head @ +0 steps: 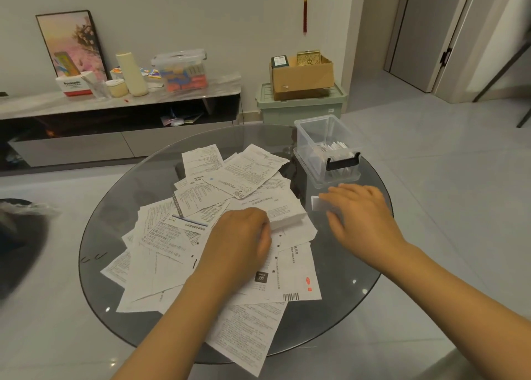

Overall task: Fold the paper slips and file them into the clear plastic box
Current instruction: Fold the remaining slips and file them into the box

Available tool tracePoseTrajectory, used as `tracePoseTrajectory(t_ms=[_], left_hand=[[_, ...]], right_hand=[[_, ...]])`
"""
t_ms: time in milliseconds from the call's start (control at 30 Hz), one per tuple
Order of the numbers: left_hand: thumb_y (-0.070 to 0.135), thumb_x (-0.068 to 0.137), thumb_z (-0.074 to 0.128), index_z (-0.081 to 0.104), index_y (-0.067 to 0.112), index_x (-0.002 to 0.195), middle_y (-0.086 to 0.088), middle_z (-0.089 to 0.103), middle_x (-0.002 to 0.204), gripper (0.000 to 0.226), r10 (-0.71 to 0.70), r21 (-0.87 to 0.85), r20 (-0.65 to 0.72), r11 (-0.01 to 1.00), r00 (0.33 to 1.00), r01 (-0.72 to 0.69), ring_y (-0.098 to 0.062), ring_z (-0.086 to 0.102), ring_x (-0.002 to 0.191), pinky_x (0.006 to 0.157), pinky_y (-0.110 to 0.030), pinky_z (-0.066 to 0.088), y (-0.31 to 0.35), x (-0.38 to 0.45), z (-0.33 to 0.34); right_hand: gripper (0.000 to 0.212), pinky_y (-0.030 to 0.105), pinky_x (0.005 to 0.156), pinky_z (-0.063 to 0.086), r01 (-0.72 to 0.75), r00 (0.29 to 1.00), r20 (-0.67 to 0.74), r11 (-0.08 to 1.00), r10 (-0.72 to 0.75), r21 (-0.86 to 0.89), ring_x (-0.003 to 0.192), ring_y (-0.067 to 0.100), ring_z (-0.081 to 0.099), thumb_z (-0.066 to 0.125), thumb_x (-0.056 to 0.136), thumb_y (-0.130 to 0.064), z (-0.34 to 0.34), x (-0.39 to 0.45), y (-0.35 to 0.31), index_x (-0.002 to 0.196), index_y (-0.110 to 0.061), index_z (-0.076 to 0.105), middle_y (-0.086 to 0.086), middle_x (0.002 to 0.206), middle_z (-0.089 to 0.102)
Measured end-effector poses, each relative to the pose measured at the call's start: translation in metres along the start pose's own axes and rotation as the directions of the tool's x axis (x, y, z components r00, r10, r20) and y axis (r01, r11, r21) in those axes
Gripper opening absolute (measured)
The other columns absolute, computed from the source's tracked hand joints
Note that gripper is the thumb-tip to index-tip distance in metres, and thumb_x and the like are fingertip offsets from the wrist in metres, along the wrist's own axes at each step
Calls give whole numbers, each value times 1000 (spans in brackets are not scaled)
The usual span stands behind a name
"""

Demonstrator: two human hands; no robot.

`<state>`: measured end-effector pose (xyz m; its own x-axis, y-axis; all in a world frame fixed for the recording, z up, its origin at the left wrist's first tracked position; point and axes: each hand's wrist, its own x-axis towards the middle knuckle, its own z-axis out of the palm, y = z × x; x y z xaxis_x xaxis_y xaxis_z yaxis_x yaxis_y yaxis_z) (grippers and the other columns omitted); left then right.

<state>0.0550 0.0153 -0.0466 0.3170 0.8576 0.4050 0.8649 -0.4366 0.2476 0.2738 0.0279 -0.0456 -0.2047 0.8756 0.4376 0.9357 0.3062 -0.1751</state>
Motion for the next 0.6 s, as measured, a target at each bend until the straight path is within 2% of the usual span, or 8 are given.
tracePoseTrajectory(t_ms=[133, 200, 267, 333, 400, 433, 533, 600], left_hand=[[37, 84, 37, 61, 17, 98, 6, 62, 90, 34, -13, -118, 133, 993, 991, 29, -16, 55, 79, 70, -34, 47, 6, -10, -10], [37, 88, 39, 58, 21, 105, 9, 60, 96, 30, -39, -170, 177, 983, 983, 69, -12, 54, 82, 72, -31, 46, 7, -15, -12], [31, 91, 46, 58, 24, 104, 11, 60, 93, 18, -55, -212, 191, 973, 980, 96, -9, 53, 80, 70, -28, 45, 8, -18, -14], [29, 91, 49, 57, 26, 94, 10, 61, 84, 9, -85, -258, 182, 957, 980, 131, -7, 53, 74, 66, -28, 44, 8, -21, -17], [28, 90, 50, 52, 28, 82, 9, 58, 72, 9, -128, -310, 165, 934, 978, 175, -7, 51, 65, 61, -30, 43, 8, -24, -19], [28, 90, 50, 49, 29, 76, 9, 54, 66, 14, -150, -326, 156, 925, 976, 194, -6, 48, 61, 57, -27, 41, 8, -25, -19], [29, 91, 51, 42, 31, 72, 11, 49, 60, 21, -204, -342, 153, 907, 967, 245, -2, 46, 57, 51, -18, 36, 10, -29, -18], [30, 92, 52, 43, 31, 76, 10, 54, 65, 18, -227, -358, 159, 894, 961, 270, 0, 50, 61, 54, -16, 39, 10, -29, -18]], right_hand=[[38, 21, 102, 7, 51, 991, 119, 996, -61, 79, 134, 8, 31, 49, 93, -27, -7, -5, -14, 132, -29, 50, -14, 135, 50], [38, 17, 102, 6, 58, 987, 141, 986, -81, 156, 134, 4, 29, 49, 93, -29, -7, -6, -19, 131, -32, 50, -17, 135, 49], [38, 10, 98, 3, 50, 977, 189, 968, -98, 245, 131, -1, 27, 51, 91, -27, -9, -8, -24, 128, -35, 52, -20, 134, 48], [37, 6, 95, 6, 23, 960, 259, 946, -112, 324, 126, -3, 21, 51, 90, -24, -12, -9, -28, 123, -39, 55, -22, 130, 43], [35, 13, 93, 13, 4, 938, 320, 928, -133, 373, 126, 3, 18, 52, 88, -24, -15, -11, -31, 119, -41, 58, -17, 132, 42], [34, 12, 92, 14, 9, 932, 330, 920, -150, 391, 123, 0, 17, 53, 88, -25, -15, -12, -32, 117, -41, 59, -17, 130, 43], [28, 0, 88, 14, 23, 924, 338, 908, -179, 418, 97, -17, 23, 56, 89, -29, -11, -12, -34, 116, -33, 61, -22, 111, 50], [25, 14, 98, 26, 0, 918, 360, 909, -165, 416, 97, -5, 39, 59, 87, -34, -6, -11, -36, 111, -29, 64, -16, 106, 60]])
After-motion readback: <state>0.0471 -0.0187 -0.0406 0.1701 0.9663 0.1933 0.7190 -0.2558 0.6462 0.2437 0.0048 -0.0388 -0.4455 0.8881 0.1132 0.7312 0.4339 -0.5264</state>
